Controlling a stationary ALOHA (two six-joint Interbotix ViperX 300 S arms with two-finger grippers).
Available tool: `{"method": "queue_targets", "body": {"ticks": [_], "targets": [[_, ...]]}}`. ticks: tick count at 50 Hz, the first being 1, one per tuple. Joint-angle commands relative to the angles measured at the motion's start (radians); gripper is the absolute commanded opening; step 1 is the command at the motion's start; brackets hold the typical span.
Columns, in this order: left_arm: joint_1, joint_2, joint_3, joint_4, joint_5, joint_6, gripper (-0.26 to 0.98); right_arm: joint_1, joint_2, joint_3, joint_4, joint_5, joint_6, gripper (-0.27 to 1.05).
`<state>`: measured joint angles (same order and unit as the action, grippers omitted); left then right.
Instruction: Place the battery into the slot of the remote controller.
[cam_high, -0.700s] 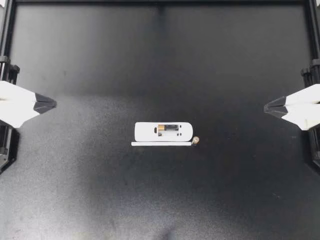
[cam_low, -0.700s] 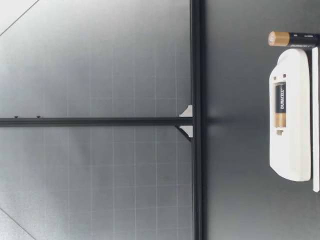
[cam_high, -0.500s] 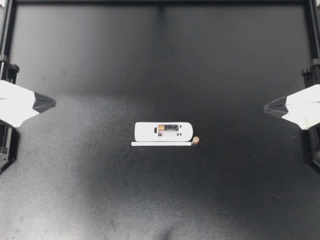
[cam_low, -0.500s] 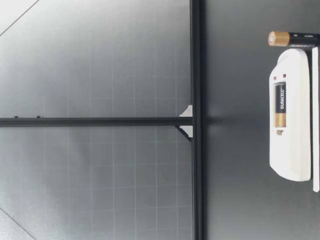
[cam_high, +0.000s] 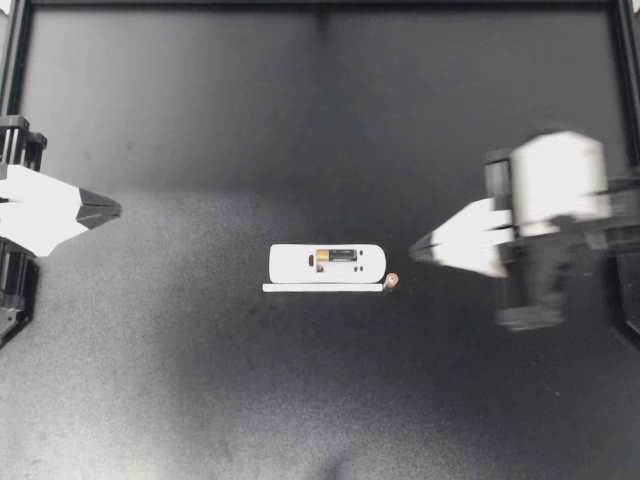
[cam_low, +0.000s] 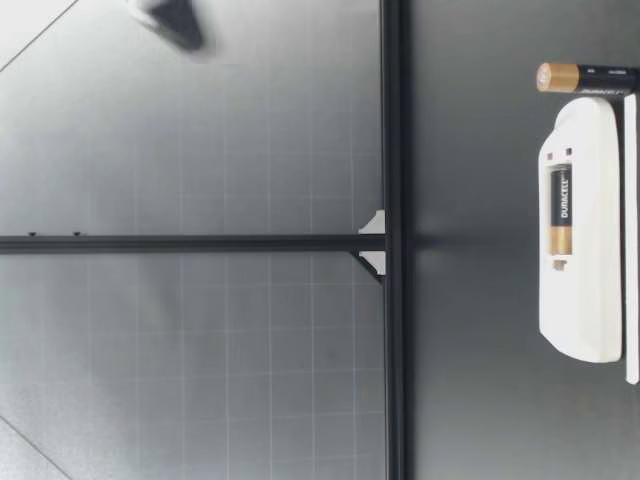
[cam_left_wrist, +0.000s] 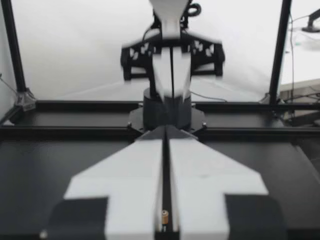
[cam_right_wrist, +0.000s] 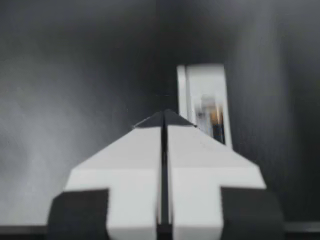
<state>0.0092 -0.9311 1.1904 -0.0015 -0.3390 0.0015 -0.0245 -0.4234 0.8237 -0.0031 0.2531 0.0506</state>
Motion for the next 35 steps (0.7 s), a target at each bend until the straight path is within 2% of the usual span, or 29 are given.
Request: {"method": "queue_targets", "body": {"ticks": [1,7,18,25,35], "targets": [[0.002,0.011,-0.012,-0.002,-0.012,0.0,-0.18,-0.031,0.086,-0.091,-0.002,0.123,-0.002,-0.18],[0.002,0.011,-0.011,-0.002,-0.011,-0.002,-0.18,-0.041,0.167,-0.143,-0.002,0.198,-0.003,-0.18],[0.002,0.011,-0.003,-0.002,-0.012,0.0,-0.18,-0.043,0.247,-0.172,-0.003,0.27,-0.003,-0.13],[0.002,0.012,0.002,-0.002,-0.012,0.0,-0.18,-0.043,0.278,-0.19,-0.002,0.298,-0.006,-0.01],[0.002,0.012,0.006,-0.002,-0.012,0.0,-0.18,-0.032,0.319,-0.196,-0.002,0.291,-0.02,0.29]]}}
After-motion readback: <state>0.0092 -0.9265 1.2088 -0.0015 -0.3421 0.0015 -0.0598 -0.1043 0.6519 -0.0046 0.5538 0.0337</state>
